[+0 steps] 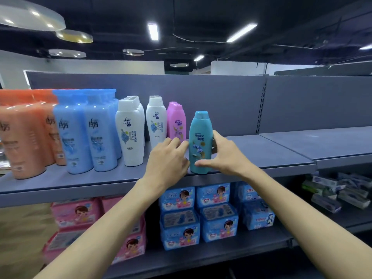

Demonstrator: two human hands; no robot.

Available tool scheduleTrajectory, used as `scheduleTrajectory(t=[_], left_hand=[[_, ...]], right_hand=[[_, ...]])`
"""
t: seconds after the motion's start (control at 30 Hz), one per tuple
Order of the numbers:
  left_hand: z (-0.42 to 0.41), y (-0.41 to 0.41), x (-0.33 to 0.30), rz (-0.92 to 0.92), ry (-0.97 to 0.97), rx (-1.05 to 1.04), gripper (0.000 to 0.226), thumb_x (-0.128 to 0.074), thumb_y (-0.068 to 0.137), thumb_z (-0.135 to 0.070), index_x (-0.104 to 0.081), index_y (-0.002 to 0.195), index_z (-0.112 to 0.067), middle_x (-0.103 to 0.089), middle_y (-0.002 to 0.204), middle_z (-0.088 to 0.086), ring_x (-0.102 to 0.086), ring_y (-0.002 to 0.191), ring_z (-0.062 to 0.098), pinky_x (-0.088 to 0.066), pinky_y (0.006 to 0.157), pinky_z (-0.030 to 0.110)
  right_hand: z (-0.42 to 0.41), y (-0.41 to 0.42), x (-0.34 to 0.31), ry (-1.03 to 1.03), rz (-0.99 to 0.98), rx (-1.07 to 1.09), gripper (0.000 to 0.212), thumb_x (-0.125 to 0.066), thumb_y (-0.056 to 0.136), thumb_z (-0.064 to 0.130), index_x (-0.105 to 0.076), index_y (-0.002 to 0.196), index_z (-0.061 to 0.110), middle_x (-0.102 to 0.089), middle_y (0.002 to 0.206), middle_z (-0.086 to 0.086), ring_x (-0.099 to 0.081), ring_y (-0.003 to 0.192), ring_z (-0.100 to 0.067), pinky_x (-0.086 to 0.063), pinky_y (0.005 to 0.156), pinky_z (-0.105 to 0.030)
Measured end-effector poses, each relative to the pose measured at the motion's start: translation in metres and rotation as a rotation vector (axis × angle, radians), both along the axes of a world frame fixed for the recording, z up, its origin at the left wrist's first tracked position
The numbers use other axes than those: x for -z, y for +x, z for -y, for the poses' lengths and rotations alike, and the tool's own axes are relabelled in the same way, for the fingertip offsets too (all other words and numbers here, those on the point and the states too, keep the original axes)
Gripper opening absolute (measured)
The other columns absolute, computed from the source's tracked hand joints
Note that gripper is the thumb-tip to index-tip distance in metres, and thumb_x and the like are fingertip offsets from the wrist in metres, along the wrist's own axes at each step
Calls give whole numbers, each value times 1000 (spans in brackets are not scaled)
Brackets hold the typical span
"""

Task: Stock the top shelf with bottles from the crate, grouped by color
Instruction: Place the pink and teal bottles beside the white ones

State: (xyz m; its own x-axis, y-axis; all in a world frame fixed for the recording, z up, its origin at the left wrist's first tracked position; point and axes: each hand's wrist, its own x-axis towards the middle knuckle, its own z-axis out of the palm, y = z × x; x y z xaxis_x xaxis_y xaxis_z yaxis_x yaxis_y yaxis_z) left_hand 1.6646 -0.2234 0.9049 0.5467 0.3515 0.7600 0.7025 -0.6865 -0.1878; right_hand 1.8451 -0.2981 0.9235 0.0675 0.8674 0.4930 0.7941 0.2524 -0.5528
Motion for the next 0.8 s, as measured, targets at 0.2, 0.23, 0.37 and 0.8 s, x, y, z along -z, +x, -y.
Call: scheduleTrajectory(t=[0.2,0.23,0.37,0.8], left_hand=[[-13,15,5,-38,15,-4,29,-67,69,-23,-65,97,-13,-59,76,3,-53,68,25,-41,54,33],[-17,18,5,-45,15,-3,31,-67,69,-23,-65,98,-13,-59,75,3,-53,68,26,-41,54,33],[-37,31,2,-71,-6,-24,35,-67,68,-23,-64,101,-14,-57,73,3,-54,68,27,-40,55,34],[-78,67,4,-24,-13,-64,17,-65,70,-20,-55,83,-14,-55,65,0,-51,59,25,-33,46,29]], right_hand=[[-15,17,6,-13,-1,77,62,-87,67,38,-52,116,25,-65,104,11,-62,90,0,-48,70,-10],[-18,21,6,-16,-5,87,62,-87,67,39,-52,116,25,-65,104,11,-62,90,1,-47,68,-9],[-33,37,8,-19,-27,115,62,-89,65,39,-54,115,25,-68,101,10,-62,87,4,-45,65,-7],[-90,73,13,-39,-92,137,50,-90,65,33,-63,105,22,-70,91,10,-67,75,-3,-52,65,-12]])
